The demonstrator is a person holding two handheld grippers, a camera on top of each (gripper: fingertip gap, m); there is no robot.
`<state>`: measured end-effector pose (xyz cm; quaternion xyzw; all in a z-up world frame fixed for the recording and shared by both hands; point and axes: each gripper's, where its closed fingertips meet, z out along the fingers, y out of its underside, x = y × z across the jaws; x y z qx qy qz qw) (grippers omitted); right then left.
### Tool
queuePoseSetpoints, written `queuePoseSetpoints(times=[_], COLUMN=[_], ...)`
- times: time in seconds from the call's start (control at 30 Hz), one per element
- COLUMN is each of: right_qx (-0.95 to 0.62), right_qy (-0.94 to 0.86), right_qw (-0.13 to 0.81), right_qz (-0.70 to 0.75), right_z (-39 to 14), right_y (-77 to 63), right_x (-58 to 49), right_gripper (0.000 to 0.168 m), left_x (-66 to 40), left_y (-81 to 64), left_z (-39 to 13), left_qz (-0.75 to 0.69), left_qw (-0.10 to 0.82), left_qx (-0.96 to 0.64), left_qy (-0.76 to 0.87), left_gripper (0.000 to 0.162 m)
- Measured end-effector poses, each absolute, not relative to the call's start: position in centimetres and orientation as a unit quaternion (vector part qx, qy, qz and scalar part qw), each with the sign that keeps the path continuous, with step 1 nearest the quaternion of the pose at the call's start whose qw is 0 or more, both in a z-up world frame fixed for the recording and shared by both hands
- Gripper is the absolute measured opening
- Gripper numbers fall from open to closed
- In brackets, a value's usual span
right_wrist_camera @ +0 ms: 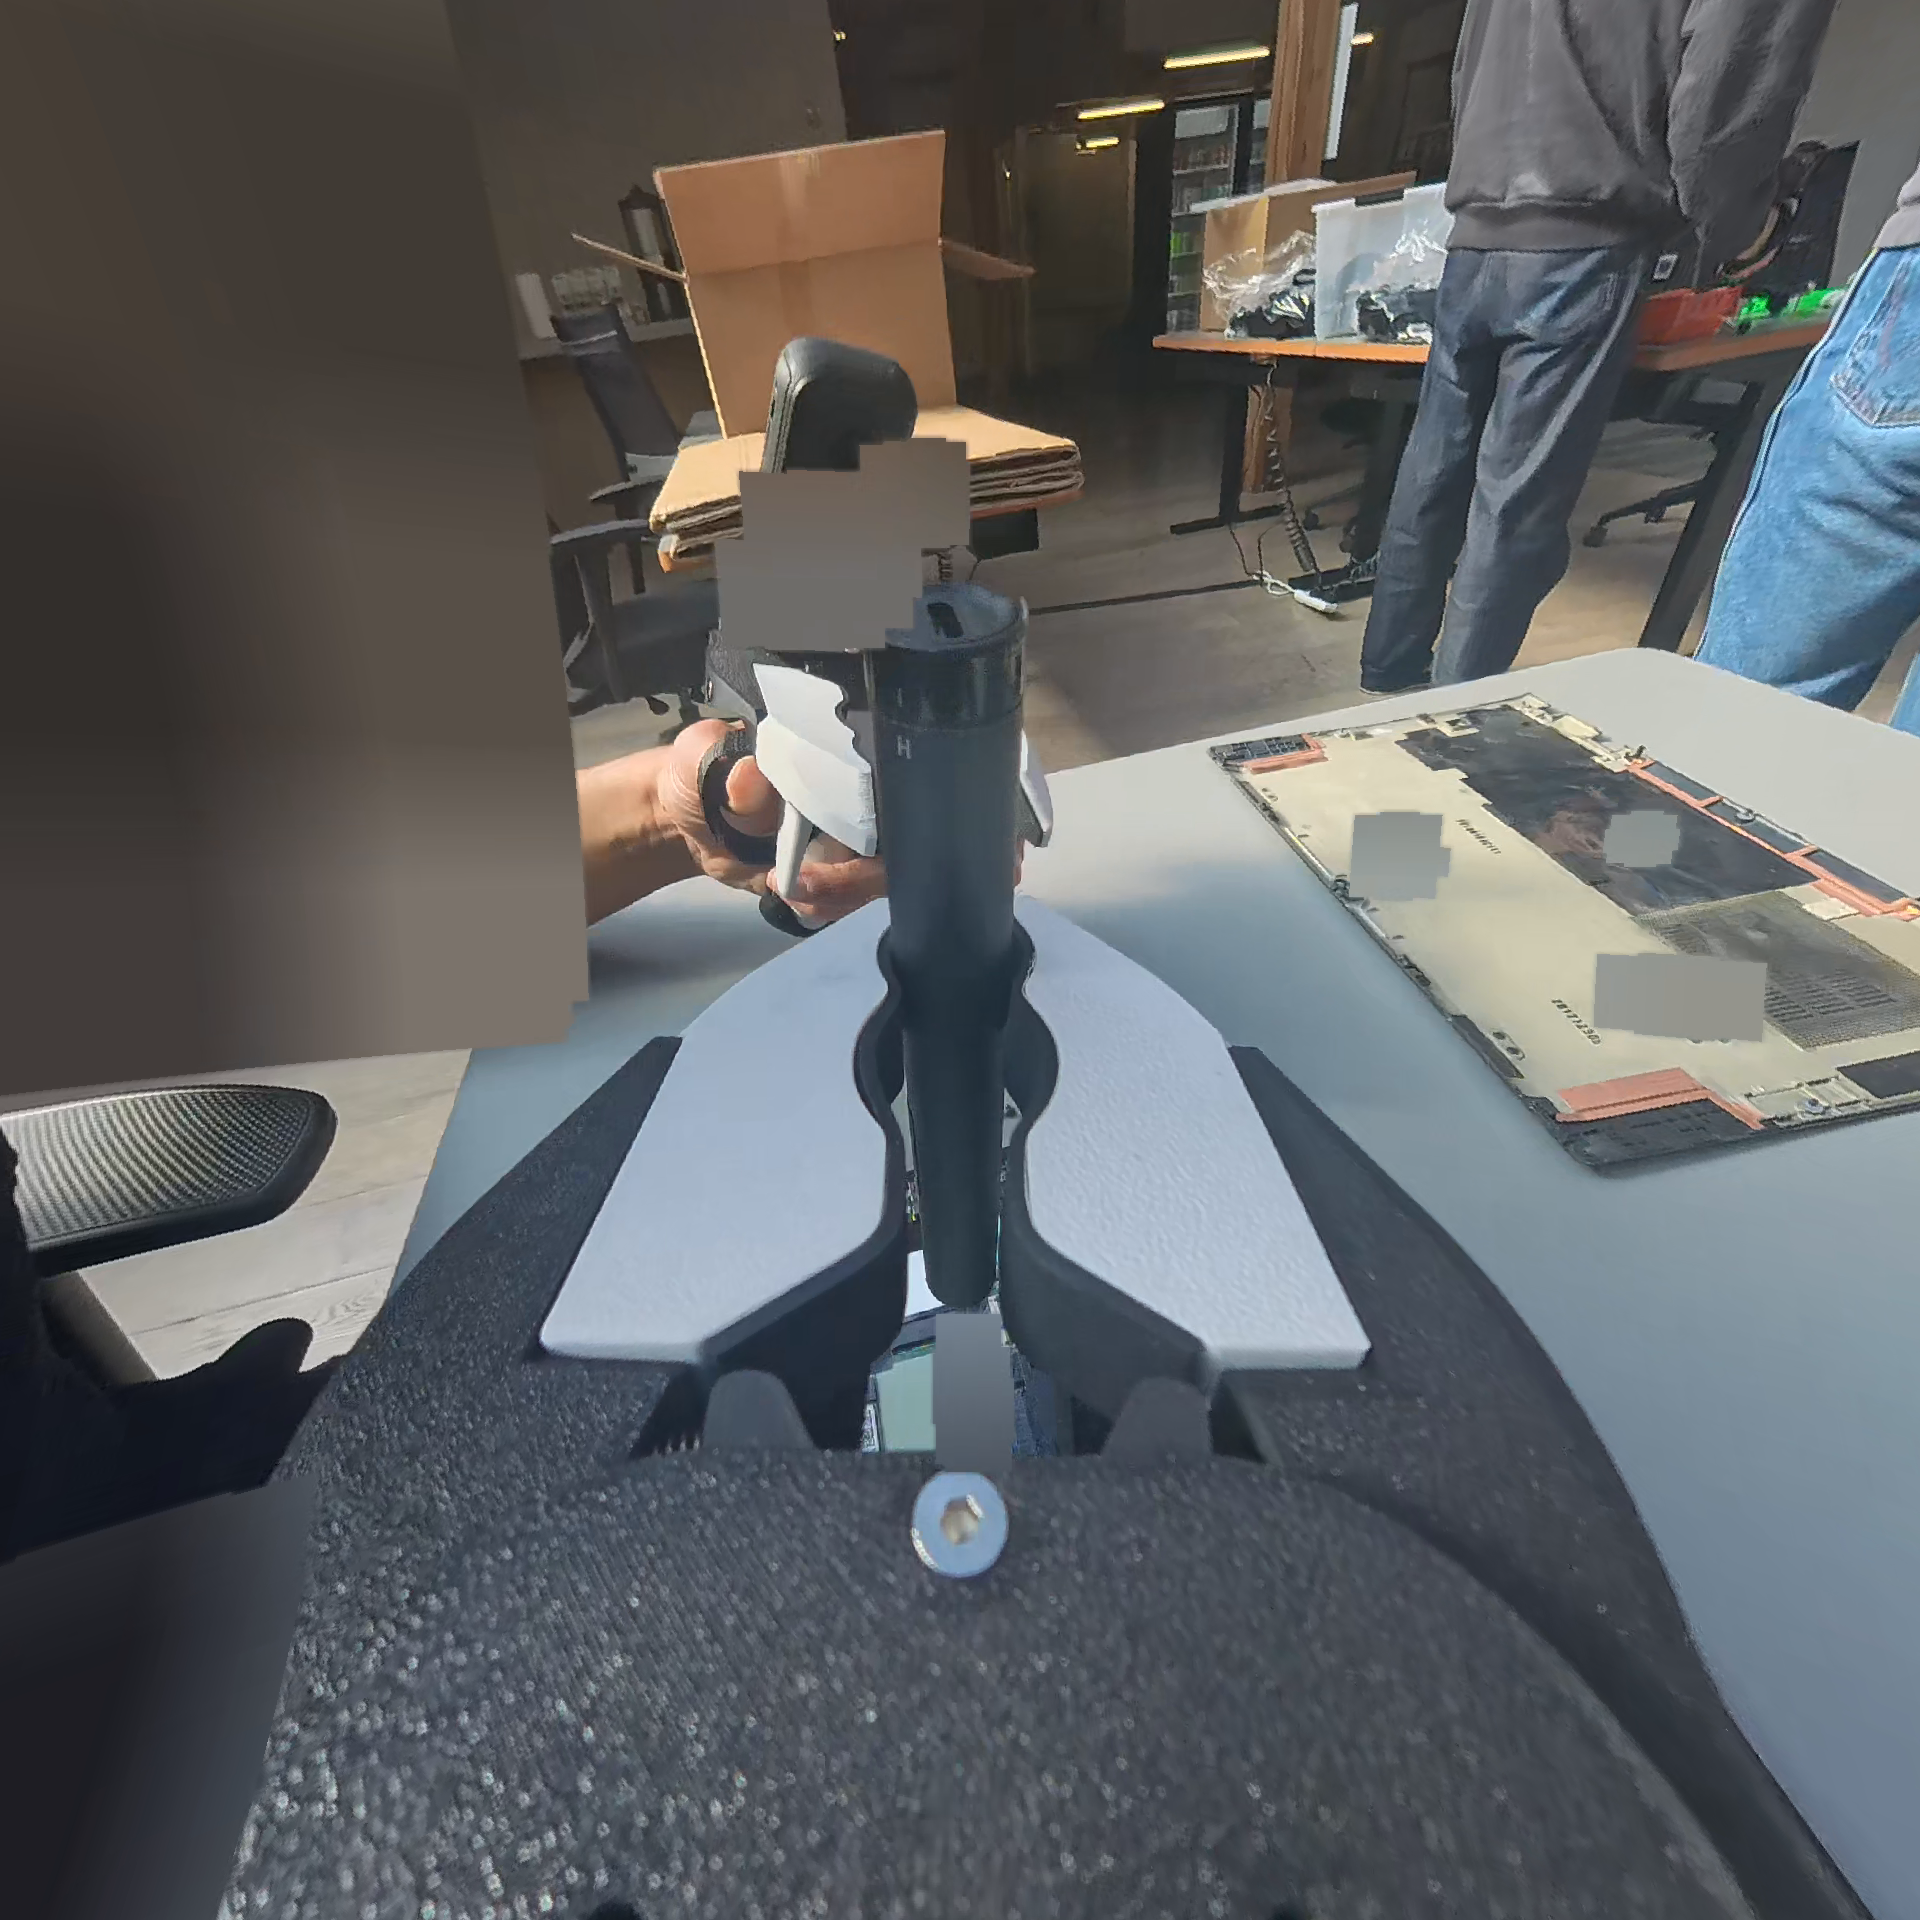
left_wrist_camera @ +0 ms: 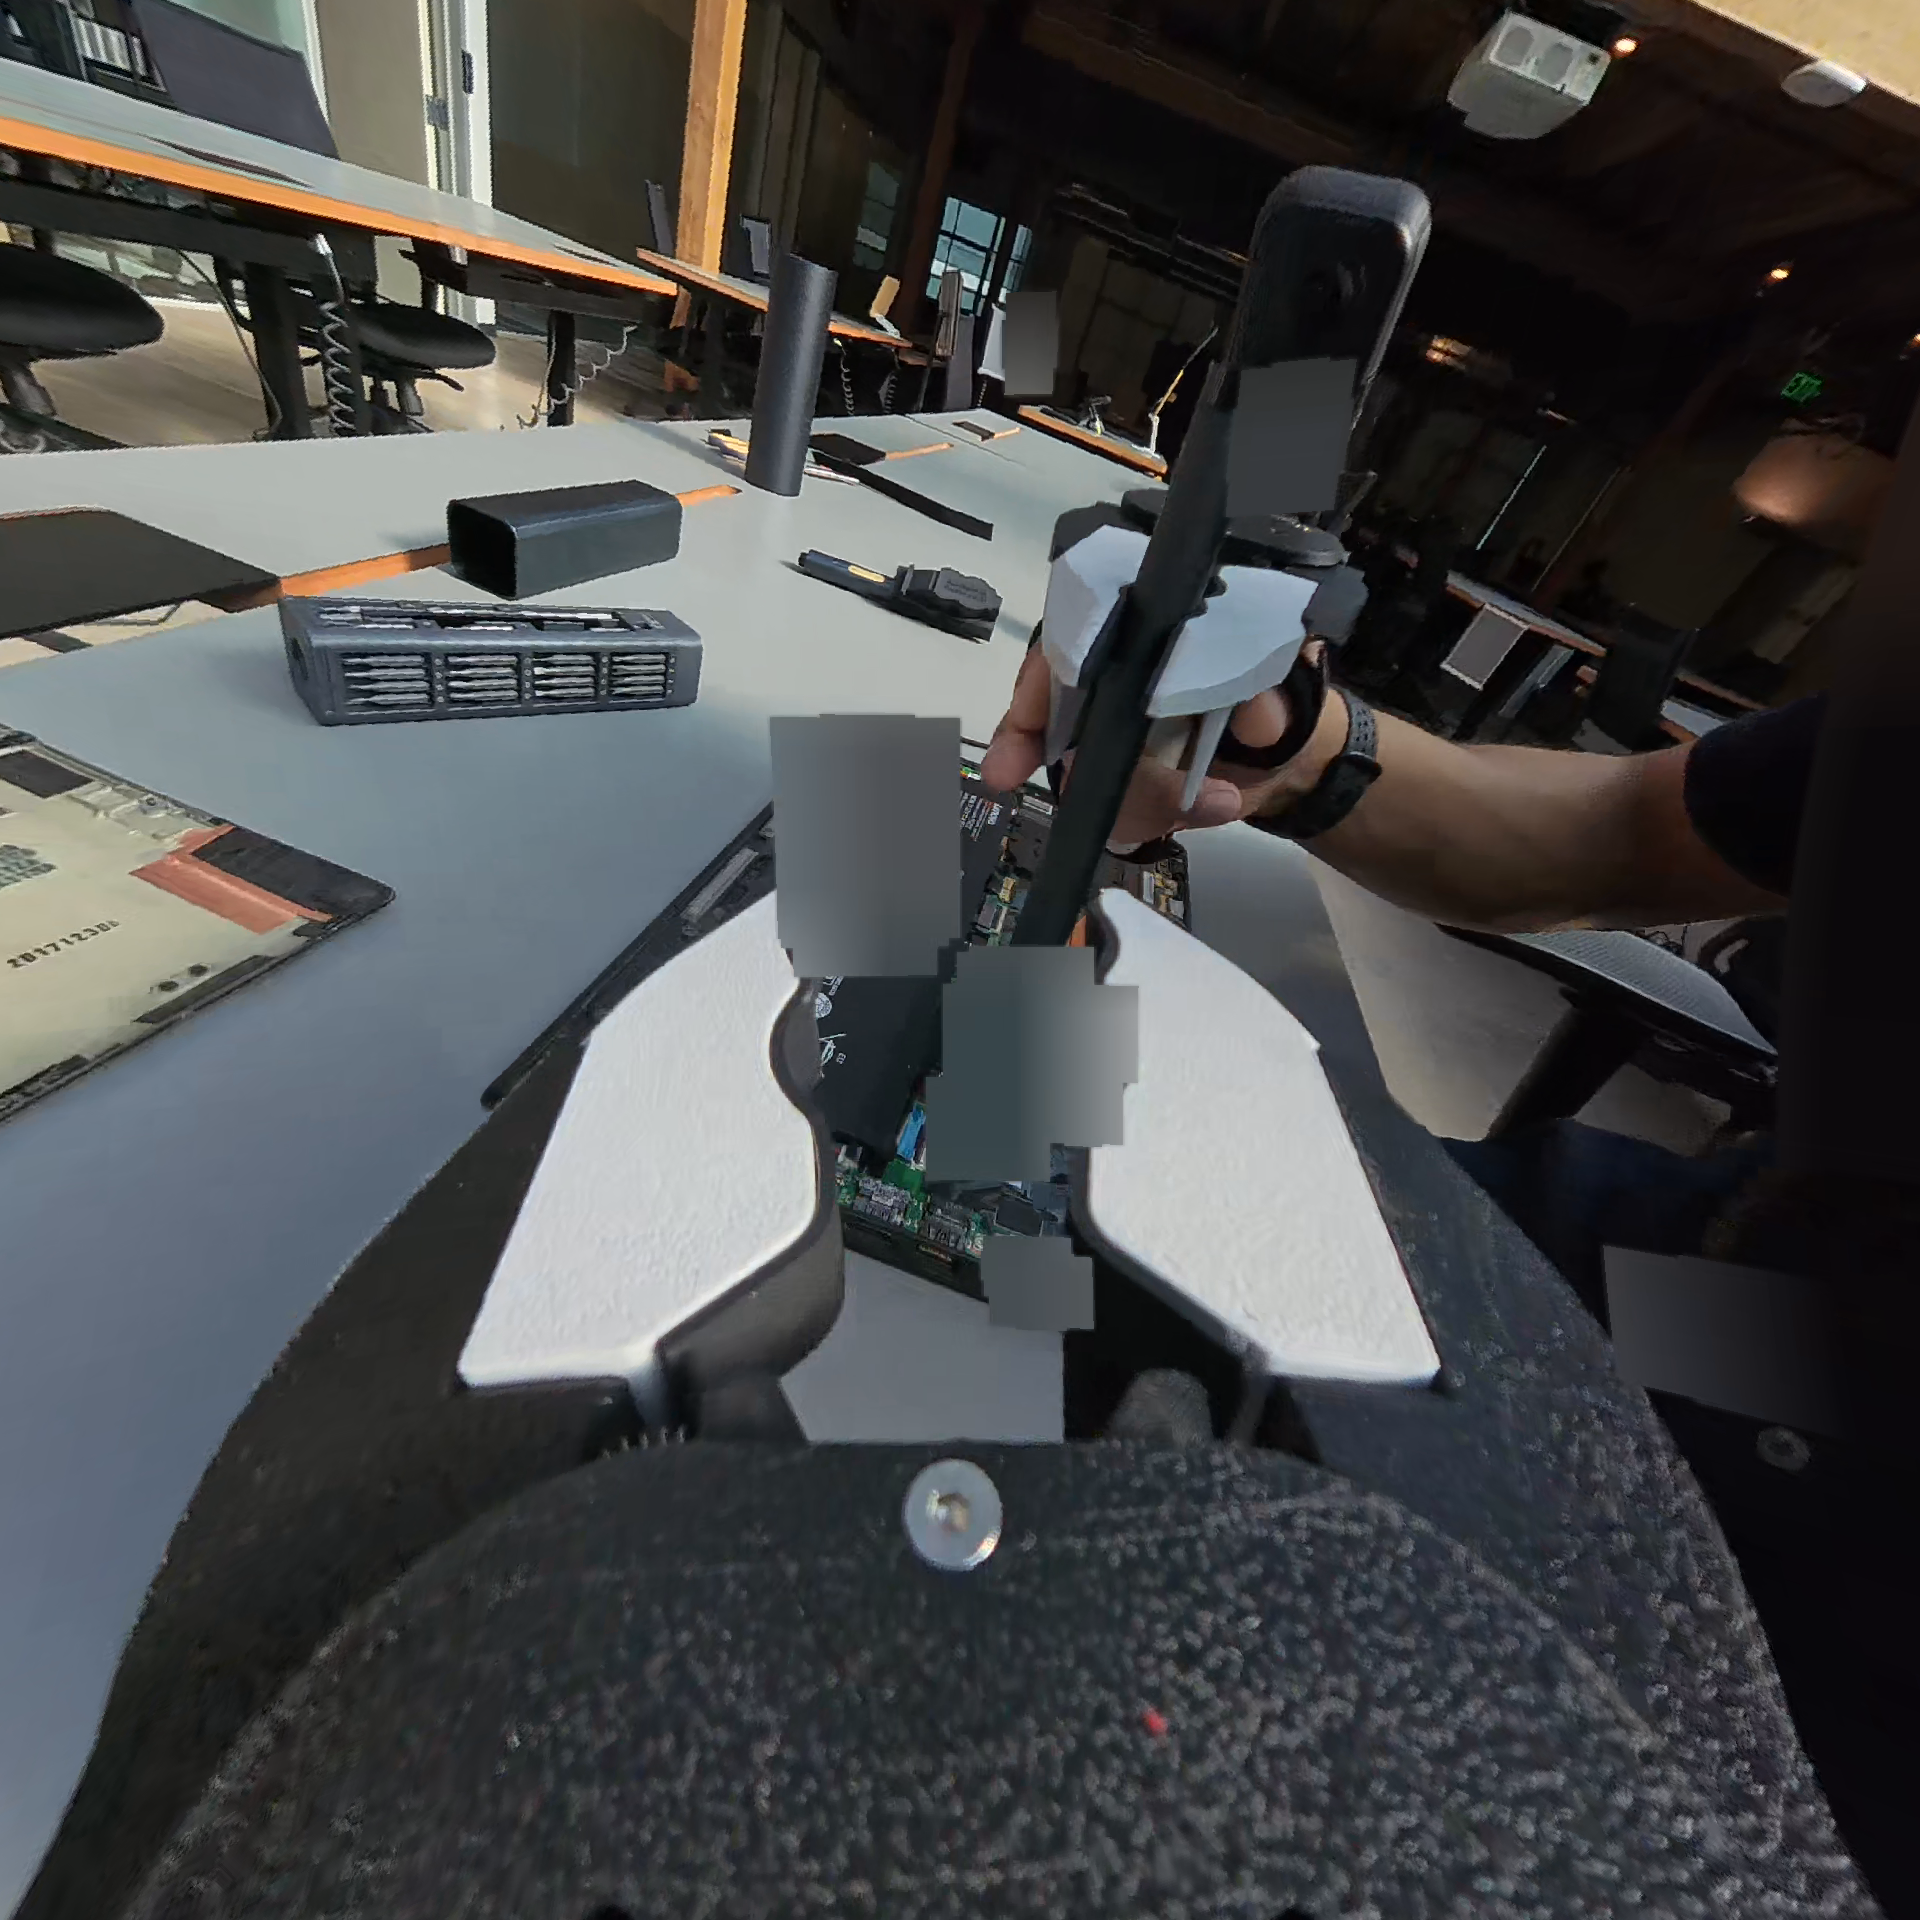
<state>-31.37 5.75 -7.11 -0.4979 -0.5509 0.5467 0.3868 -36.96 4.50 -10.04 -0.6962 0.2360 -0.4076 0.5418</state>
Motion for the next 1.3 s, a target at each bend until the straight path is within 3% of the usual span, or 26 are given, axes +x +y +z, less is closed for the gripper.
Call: queuePoseSetpoints(times=[0.13, 0.33, 0.6, 0.67, 0.73, 1.03, 1.17, 1.3], right_qx=[-0.518, -0.575, -0.677, -0.686, -0.689, -0.687, -0.658, -0.587], right_qy=[-0.527, -0.452, -0.286, -0.295, -0.309, -0.393, -0.499, -0.640], right_qw=[0.385, 0.364, 0.301, 0.297, 0.292, 0.165, 0.218, 0.283], right_qz=[0.553, 0.577, 0.608, 0.596, 0.587, 0.588, 0.520, 0.406], right_z=[-5.7, -5.4, -8.0, -8.8, -9.4, -11.5, -11.7, -13.0], right_y=[6.5, 4.8, 1.5, 0.5, -0.4, -2.0, 1.0, 3.3], right_x=[-31.7, -31.6, -32.2, -32.6, -33.0, -35.5, -35.4, -35.5], right_gripper=[0.014, 0.014, 0.014, 0.014, 0.014, 0.022, 0.036, 0.038], left_x=[-38.8, -35.0, -29.7, -30.1, -30.1, -33.8, -38.9, -43.5], left_y=[2.3, -1.0, -1.0, -0.9, -1.3, -3.4, -5.1, -6.8], left_z=[-10.6, -11.4, -13.4, -14.4, -14.5, -16.6, -18.5, -20.9], left_qz=[-0.360, -0.275, -0.189, -0.141, -0.130, -0.096, -0.084, -0.052], left_qw=[0.551, 0.556, 0.541, 0.530, 0.526, 0.484, 0.449, 0.377], left_qx=[-0.726, -0.760, -0.807, -0.825, -0.827, -0.861, -0.889, -0.923], left_qy=[0.199, 0.192, 0.145, 0.140, 0.147, 0.119, 0.031, -0.049], left_gripper=[0.039, 0.059, 0.050, 0.043, 0.019, 0.018, 0.017, 0.017])
